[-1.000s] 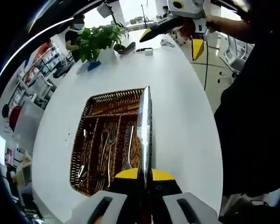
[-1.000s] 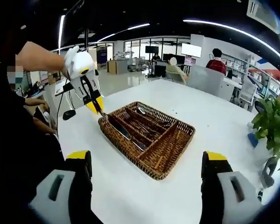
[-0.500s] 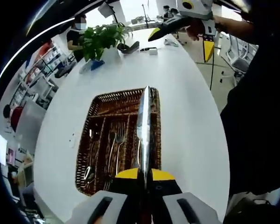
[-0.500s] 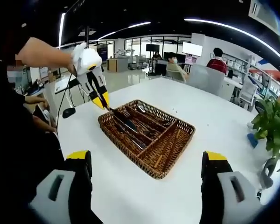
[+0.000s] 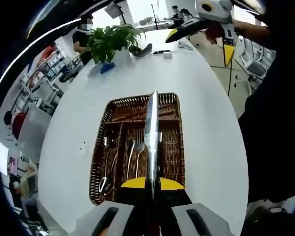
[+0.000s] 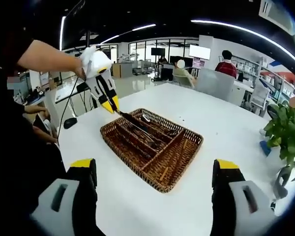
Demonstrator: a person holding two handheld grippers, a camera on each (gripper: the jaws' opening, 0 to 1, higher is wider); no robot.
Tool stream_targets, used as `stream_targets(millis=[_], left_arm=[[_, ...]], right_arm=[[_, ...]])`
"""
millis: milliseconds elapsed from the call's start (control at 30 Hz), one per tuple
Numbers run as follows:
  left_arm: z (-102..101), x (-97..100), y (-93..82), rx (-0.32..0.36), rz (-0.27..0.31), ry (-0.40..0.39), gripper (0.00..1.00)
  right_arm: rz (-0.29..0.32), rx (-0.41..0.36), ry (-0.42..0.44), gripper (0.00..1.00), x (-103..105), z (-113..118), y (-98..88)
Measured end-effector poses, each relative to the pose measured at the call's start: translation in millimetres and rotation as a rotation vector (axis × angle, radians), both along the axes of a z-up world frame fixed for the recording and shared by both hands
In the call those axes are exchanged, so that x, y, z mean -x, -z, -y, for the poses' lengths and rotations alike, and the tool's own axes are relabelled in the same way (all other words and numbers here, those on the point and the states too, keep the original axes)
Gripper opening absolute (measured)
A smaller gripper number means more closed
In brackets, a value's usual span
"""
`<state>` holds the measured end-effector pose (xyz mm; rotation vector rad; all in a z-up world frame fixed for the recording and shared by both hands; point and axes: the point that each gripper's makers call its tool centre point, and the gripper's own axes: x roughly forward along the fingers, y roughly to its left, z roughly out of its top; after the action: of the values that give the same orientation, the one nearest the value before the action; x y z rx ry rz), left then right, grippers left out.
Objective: Arrange the knives, forks, and spoons in their matching storage slots by inserting each utensil handle-first until every utensil is classified and aligned in the correct compartment
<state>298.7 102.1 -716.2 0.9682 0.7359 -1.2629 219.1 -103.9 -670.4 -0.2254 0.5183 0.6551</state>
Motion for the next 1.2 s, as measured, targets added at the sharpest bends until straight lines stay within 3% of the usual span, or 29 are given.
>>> stream_targets(millis=[433,1200], left_arm=[[-3.1,-7.5,6.8,-0.003,-0.004,-0.002,0.04],[-5.5,-1.0,45.6,-0.013,-0.024,-0.016,0.04]], right_arm=[[-0.011,0.008,0.006,0.99,-4.9,1.4,2.8],[-0.013,0.003,0.031,0.99,-3.5,4.6,1.3]])
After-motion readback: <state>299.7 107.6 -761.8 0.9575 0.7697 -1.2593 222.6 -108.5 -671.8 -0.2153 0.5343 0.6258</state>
